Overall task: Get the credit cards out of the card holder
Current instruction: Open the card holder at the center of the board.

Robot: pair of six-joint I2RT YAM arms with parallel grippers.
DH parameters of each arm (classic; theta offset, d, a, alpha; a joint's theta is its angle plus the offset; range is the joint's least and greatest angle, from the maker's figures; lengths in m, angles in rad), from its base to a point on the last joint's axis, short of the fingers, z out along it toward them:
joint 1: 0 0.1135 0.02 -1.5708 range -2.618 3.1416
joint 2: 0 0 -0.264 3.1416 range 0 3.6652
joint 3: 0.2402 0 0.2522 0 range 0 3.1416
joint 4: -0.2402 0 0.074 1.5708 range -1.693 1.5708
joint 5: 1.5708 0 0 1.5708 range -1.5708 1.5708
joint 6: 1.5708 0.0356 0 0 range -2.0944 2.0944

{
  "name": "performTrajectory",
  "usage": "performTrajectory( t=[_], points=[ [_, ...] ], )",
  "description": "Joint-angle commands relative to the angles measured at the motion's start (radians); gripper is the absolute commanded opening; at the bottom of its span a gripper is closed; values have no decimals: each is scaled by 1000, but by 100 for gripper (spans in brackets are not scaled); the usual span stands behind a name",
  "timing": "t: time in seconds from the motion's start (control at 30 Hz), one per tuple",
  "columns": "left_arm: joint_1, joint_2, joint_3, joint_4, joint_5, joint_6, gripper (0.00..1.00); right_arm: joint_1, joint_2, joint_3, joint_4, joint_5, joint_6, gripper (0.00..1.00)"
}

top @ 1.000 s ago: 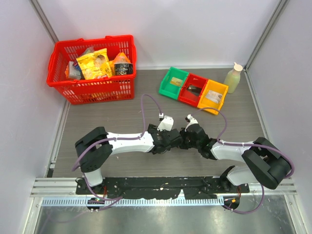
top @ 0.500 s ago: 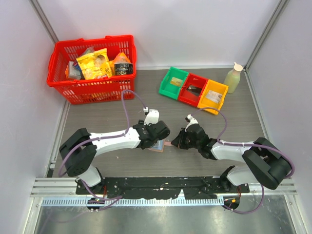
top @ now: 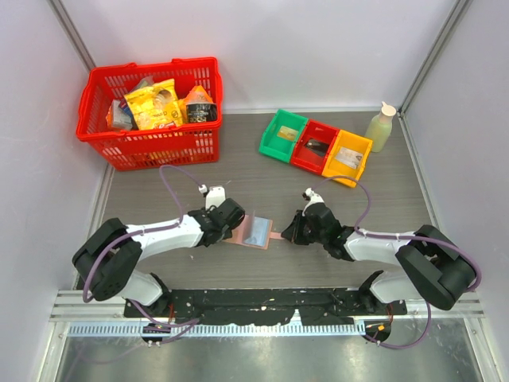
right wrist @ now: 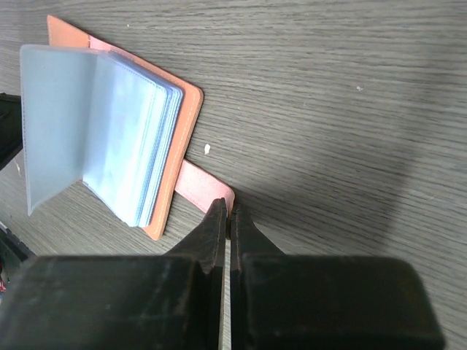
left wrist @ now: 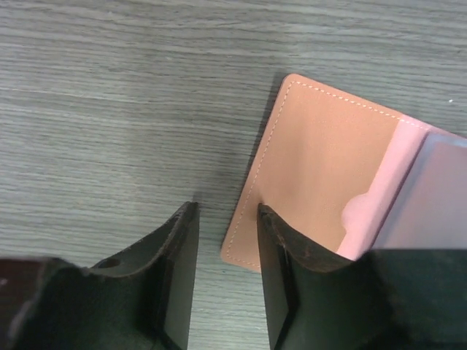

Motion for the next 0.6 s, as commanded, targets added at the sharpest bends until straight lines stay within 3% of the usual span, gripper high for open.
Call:
performTrajectory(
  t=[0.0, 0.17, 0.3, 0.4, 0.57],
  points=[
    [16, -10, -37, 97, 85, -46, 38, 1, -41, 50, -63, 22, -48, 0],
    [16, -13, -36, 129, 126, -55, 28, 1, -84, 144, -197, 11, -107, 4],
    [15, -17, -52, 158, 149, -70, 20, 7, -120, 228, -298, 14, -153, 19],
    [12, -13, -66, 176, 163, -87, 20, 16, -140, 296, -393, 30, -195, 30],
    [-8, 4, -66, 187, 165, -104, 17, 44, -137, 405, -487, 66, -238, 34]
  ],
)
